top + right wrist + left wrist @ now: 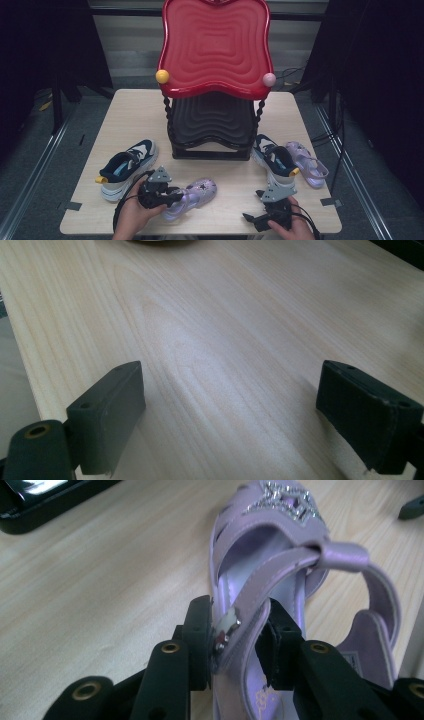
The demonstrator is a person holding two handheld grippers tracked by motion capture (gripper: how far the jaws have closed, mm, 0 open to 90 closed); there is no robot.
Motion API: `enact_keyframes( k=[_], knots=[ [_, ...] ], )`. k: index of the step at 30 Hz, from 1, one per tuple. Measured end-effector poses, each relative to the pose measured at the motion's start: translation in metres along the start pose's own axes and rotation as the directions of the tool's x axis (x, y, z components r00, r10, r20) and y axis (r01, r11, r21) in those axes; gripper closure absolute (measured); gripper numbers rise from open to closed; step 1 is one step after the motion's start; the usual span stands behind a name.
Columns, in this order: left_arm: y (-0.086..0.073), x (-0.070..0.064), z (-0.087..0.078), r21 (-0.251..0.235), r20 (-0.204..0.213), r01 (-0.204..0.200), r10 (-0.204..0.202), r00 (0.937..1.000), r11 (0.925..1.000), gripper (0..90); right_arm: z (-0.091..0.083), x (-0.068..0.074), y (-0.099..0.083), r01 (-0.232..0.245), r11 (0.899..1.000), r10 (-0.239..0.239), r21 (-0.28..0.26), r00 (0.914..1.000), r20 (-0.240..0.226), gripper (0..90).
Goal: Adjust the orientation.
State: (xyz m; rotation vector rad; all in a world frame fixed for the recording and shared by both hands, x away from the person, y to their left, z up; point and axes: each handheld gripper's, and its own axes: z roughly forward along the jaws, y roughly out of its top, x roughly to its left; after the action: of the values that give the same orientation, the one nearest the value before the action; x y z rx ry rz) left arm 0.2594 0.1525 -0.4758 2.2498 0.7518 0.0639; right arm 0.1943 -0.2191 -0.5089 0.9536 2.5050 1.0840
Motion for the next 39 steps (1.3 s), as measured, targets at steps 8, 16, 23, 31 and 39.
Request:
enact_keyframes(
  k=[8, 16, 23, 31, 39],
  knots=[
    [-0.005, 0.001, 0.000, -0.075, 0.005, 0.021, -0.021, 0.9998, 0.9969, 70.6, 0.000, 0.000, 0.000, 0.000, 1.000, 0.000, 0.000, 1.0000, 0.000, 11.4],
    [-0.008, 0.002, 0.001, -0.086, -0.001, -0.008, 0.008, 1.0000, 0.9963, 74.0, 0.000, 0.000, 0.000, 0.000, 1.000, 0.000, 0.000, 1.0000, 0.000, 11.4],
    [-0.008, 0.000, 0.000, -0.085, -0.002, -0.033, 0.033, 0.9994, 0.9959, 80.3, 0.000, 0.000, 0.000, 0.000, 1.000, 0.000, 0.000, 1.0000, 0.000, 11.4],
    [-0.005, -0.004, -0.001, -0.087, -0.027, -0.056, 0.054, 0.9982, 0.9946, 80.9, 0.000, 0.000, 0.000, 0.000, 1.000, 0.000, 0.000, 1.0000, 0.000, 11.4],
    [-0.003, -0.004, -0.011, -0.133, -0.049, -0.035, 0.028, 0.9984, 0.9904, 80.9, 0.000, 0.000, 0.000, -0.001, 1.000, 0.001, 0.000, 1.0000, -0.001, 11.3]
  ],
)
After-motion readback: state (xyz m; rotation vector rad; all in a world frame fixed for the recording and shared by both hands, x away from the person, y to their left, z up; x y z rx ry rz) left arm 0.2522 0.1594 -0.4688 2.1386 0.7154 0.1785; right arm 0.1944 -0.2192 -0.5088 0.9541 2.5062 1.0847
